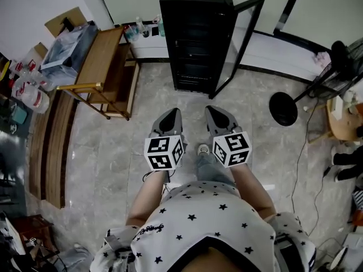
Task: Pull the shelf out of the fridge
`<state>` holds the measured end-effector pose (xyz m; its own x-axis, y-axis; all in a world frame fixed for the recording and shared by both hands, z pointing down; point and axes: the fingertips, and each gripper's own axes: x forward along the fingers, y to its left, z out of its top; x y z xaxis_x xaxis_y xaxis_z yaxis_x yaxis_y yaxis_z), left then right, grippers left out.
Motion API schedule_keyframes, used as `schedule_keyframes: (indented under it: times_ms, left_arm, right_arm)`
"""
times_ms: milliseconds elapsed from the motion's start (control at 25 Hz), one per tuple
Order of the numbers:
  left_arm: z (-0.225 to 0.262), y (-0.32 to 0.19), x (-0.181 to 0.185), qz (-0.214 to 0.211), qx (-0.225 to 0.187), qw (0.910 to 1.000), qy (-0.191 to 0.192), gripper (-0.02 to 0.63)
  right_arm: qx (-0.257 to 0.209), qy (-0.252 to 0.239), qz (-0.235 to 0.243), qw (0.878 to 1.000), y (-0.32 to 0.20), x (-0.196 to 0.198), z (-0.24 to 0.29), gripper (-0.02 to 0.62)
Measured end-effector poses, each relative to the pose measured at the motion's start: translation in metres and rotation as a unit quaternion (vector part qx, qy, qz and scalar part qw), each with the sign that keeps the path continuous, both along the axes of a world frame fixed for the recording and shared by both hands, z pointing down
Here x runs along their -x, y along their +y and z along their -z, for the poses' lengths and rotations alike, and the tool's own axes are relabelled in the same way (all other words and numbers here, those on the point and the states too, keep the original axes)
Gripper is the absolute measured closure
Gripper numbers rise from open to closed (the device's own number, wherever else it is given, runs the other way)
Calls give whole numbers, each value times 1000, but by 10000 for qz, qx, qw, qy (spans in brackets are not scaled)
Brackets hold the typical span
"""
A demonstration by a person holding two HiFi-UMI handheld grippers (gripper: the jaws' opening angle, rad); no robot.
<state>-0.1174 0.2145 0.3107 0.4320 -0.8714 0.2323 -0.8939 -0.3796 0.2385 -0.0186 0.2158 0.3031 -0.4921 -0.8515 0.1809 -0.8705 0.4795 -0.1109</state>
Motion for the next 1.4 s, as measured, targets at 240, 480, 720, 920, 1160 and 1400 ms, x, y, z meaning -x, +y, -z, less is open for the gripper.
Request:
schedule_keyframes:
  times_ms: [240, 480, 720, 920, 1160, 1400]
  left_arm:
    - [2, -63, -16, 160, -30, 9999, 5, 594]
    - [0, -127, -34, 288, 49, 9996, 62, 594]
    - [-9, -183, -54, 340, 170, 9991, 184, 594]
    - [-20, -221, -67, 350, 302, 9987, 226, 594]
    - [-31, -259, -77, 384, 465, 9978, 292, 594]
    - [-53, -295, -81, 511, 689, 9944, 625, 594]
  right_arm:
    - [5, 20, 165, 9999, -69, -17, 2, 601]
    - [68, 72, 282, 9996, -133, -34, 3, 601]
    - [153, -3, 375, 9992, -188, -52, -3, 601]
    - [207, -70, 485, 9986, -223, -63, -12, 601]
    - [323, -161, 457, 9983, -253, -77, -23, 601]
    - [460, -250, 305, 9982, -274, -89, -35, 601]
